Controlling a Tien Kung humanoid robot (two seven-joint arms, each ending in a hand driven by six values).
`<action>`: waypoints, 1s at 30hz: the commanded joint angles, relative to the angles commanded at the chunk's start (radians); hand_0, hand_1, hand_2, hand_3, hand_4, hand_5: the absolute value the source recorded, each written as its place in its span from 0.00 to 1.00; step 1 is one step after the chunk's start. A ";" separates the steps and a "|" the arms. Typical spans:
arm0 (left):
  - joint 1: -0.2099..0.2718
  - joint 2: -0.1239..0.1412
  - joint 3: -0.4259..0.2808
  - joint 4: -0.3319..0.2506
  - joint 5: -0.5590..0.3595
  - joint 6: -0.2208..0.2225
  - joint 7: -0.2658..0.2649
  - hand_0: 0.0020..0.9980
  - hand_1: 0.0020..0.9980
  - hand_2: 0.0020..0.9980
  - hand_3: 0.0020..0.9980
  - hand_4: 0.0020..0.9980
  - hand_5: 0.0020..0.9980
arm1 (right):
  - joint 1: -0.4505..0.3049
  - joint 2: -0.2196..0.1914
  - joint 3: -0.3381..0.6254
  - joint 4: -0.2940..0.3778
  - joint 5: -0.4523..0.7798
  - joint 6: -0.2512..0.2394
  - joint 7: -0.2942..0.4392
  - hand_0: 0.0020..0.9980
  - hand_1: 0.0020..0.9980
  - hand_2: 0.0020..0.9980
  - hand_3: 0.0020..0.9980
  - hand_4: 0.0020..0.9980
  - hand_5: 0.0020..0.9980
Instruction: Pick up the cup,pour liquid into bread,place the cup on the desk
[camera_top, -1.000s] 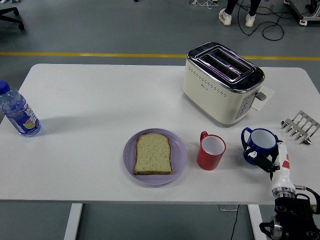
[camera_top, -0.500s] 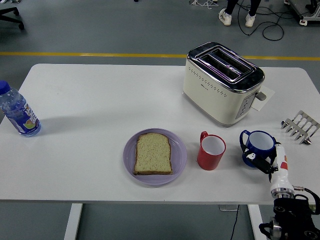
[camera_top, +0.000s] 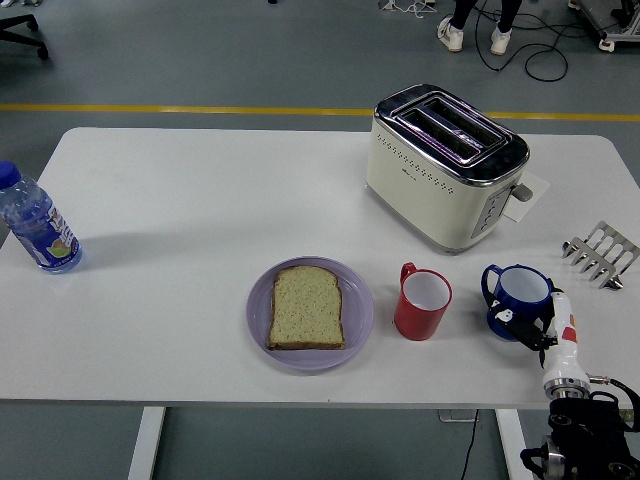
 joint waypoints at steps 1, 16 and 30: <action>0.000 0.000 0.001 0.000 -0.001 0.000 0.000 0.63 0.64 0.65 0.51 0.24 0.86 | 0.000 0.000 0.000 0.000 -0.001 0.000 0.000 0.59 0.53 0.66 0.74 0.74 0.00; 0.003 0.000 0.005 0.000 -0.002 0.000 0.000 0.63 0.64 0.65 0.51 0.24 0.86 | -0.004 0.002 0.001 -0.003 -0.030 -0.003 -0.010 0.62 0.56 0.71 0.81 0.80 0.00; -0.008 0.002 -0.007 0.000 0.001 0.000 0.000 0.63 0.64 0.65 0.51 0.24 0.86 | 0.002 0.003 0.007 -0.005 -0.066 -0.011 -0.014 0.70 0.61 0.79 0.91 0.85 0.00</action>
